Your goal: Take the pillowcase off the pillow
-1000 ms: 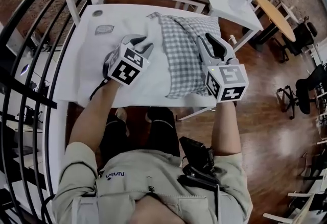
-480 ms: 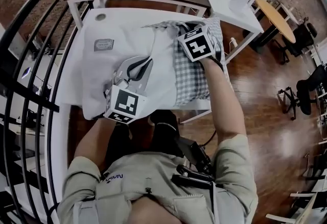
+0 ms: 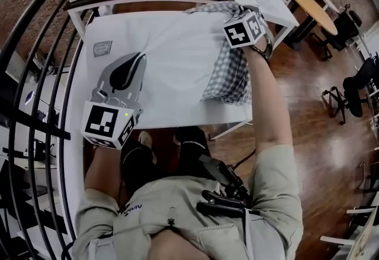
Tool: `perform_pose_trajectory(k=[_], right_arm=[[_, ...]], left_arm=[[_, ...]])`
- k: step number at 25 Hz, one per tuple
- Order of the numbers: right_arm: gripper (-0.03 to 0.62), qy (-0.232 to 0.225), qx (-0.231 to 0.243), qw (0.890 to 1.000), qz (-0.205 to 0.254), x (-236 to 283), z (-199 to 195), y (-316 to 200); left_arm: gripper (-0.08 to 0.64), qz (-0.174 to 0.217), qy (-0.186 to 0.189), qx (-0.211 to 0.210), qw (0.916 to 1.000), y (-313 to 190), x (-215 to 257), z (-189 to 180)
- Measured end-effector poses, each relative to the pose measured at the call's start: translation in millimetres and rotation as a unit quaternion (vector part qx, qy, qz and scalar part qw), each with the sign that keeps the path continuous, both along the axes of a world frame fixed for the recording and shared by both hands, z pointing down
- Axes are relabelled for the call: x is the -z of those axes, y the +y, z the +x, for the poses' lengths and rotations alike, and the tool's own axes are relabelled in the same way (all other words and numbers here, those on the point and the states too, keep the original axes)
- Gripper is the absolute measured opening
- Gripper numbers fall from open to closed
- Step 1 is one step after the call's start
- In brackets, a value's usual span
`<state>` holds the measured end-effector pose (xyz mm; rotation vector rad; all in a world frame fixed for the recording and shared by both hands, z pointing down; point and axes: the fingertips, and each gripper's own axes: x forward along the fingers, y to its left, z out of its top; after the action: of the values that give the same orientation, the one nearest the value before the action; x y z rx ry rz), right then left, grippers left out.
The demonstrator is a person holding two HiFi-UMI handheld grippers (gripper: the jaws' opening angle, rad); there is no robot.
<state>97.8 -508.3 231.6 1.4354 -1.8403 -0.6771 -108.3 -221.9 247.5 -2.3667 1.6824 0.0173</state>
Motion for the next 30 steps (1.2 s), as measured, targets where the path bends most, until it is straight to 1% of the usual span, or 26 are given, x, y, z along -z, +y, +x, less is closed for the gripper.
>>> perform_pose_trajectory(k=[2,5,6,8,10,11,12,14,15,17,19,21,23,25,26,28,30], right_arm=[[0.020,-0.006,-0.026,1.000,-0.011,-14.3,20.1,-10.4],[0.020,-0.022,-0.050,0.997,-0.050,-50.6,40.9,-19.1],[0.020,-0.030,-0.049,0.996,-0.067,-63.0,43.0,-19.6],[0.021,-0.056,-0.027,0.994,-0.094,-79.3,39.4,-17.7],[0.033,-0.092,0.004,0.990,-0.102,-79.2,33.8,-12.3],[0.051,-0.115,0.015,0.988,-0.104,-77.2,34.2,-8.3],[0.083,-0.141,0.023,0.984,-0.106,-75.0,36.4,-3.1],[0.143,-0.189,0.048,0.975,-0.104,-65.4,37.2,13.2],[0.167,-0.208,0.064,0.971,-0.098,-59.6,35.9,25.6],[0.172,-0.236,0.090,0.965,-0.076,-50.9,35.2,59.3],[0.172,-0.265,0.109,0.956,-0.054,-47.9,39.7,100.9],[0.172,-0.301,0.119,0.945,-0.044,-51.6,48.0,144.4],[0.172,-0.332,0.122,0.934,-0.053,-64.6,53.0,184.0],[0.172,-0.346,0.124,0.927,-0.079,-87.4,49.3,215.1],[0.171,-0.344,0.124,0.926,-0.095,-100.9,45.2,227.2],[0.172,-0.330,0.118,0.929,-0.119,-128.0,37.0,245.7],[0.171,-0.304,0.109,0.937,-0.136,-153.9,27.5,255.6]], left_arm=[[0.012,-0.014,0.005,-0.002,0.9999,-9.1,-12.6,-1.9],[0.014,-0.047,0.013,0.004,0.9988,-28.3,-42.7,-9.9],[0.014,-0.061,0.019,0.007,0.9979,-35.7,-54.6,-13.4],[0.014,-0.087,0.027,0.012,0.9958,-50.7,-74.3,-18.3],[0.014,-0.100,0.015,0.014,0.9948,-63.3,-83.6,-17.9],[0.017,-0.101,0.002,0.013,0.9948,-68.3,-84.8,-15.5],[0.026,-0.100,-0.014,0.012,0.9948,-72.6,-84.5,-12.1],[0.079,-0.092,-0.052,0.007,0.9944,-78.1,-79.1,-3.5],[0.094,-0.085,-0.073,0.005,0.9937,-77.6,-73.9,1.6],[0.151,-0.067,-0.120,-0.004,0.9906,-67.0,-61.9,17.2],[0.209,-0.049,-0.162,-0.026,0.9852,-44.4,-53.9,41.9],[0.229,-0.040,-0.194,-0.058,0.9786,-15.1,-55.8,72.8],[0.235,-0.043,-0.222,-0.084,0.9705,8.7,-72.9,101.1],[0.242,-0.066,-0.250,-0.090,0.9619,14.1,-102.3,116.5],[0.242,-0.078,-0.262,-0.088,0.9579,10.3,-115.7,119.4],[0.242,-0.098,-0.281,-0.074,0.9518,-2.9,-135.8,117.5],[0.219,-0.103,-0.292,-0.059,0.9489,-16.1,-146.7,112.1]])
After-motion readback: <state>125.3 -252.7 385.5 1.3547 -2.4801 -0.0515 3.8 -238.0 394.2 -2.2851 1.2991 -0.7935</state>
